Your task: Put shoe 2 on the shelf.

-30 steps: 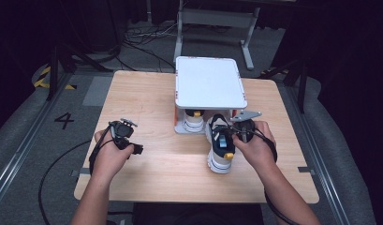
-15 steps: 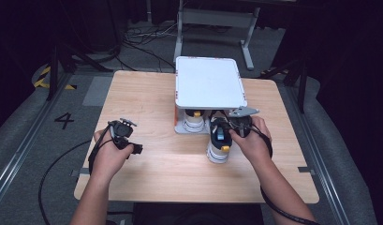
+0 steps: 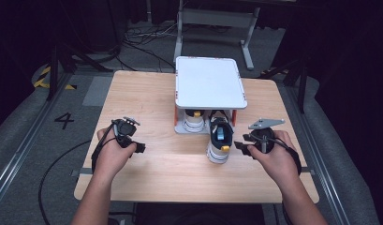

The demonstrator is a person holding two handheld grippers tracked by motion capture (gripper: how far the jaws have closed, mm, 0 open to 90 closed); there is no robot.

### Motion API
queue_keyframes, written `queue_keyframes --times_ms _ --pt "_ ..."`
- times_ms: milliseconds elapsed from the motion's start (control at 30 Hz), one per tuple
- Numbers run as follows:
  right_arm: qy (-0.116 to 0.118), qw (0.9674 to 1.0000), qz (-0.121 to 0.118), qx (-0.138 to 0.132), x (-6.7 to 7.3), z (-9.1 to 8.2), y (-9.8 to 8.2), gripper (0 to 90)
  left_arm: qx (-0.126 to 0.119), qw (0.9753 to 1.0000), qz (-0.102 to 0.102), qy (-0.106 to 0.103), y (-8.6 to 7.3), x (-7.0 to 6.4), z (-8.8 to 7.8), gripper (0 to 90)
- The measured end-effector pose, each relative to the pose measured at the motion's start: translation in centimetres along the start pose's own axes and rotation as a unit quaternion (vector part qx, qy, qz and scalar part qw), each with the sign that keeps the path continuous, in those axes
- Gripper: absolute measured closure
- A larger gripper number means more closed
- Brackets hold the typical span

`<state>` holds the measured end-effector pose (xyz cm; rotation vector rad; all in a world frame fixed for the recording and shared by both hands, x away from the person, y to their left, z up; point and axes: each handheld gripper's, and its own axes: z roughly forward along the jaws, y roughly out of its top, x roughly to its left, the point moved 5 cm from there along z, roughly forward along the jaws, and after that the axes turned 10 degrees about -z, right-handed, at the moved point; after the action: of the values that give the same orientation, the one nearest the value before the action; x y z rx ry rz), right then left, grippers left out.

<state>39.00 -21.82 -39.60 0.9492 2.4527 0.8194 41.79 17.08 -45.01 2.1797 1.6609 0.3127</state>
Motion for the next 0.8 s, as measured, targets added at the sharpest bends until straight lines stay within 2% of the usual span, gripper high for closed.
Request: queue_keyframes --times_ms 33,67,200,300,400,467,667,800 --pt "0.012 0.9999 0.004 0.011 0.6 -0.1 -0.3 59.6 0.000 1.0000 0.000 0.000 0.0 0.0 0.0 22.9" --pt "0.023 0.9993 0.000 0.029 1.2 0.0 -0.7 66.6 -0.001 1.0000 0.000 0.001 0.1 -0.1 0.0 22.9" --pt "0.046 0.9958 -0.021 0.076 2.9 0.5 -1.6 90.0 -0.001 1.0000 0.002 -0.003 0.3 -0.2 0.1 22.9" --pt "0.065 0.9929 -0.025 0.096 3.9 1.3 -2.0 90.0 -0.001 1.0000 0.003 -0.004 0.4 -0.2 0.2 22.9" --pt "0.073 0.9919 -0.026 0.101 4.4 1.9 -2.0 90.0 -0.001 1.0000 0.003 -0.003 0.4 -0.2 0.2 22.9" --pt "0.086 0.9908 -0.033 0.099 5.2 2.7 -2.0 90.0 -0.001 1.0000 0.002 -0.004 0.4 -0.1 0.1 22.9" --pt "0.094 0.9908 -0.048 0.085 6.3 4.1 -1.8 90.0 -0.002 1.0000 -0.001 -0.003 0.2 0.0 0.0 22.9" --pt "0.090 0.9925 -0.048 0.067 6.1 5.1 -1.6 90.0 -0.001 1.0000 -0.001 -0.003 0.1 0.1 0.0 22.9"
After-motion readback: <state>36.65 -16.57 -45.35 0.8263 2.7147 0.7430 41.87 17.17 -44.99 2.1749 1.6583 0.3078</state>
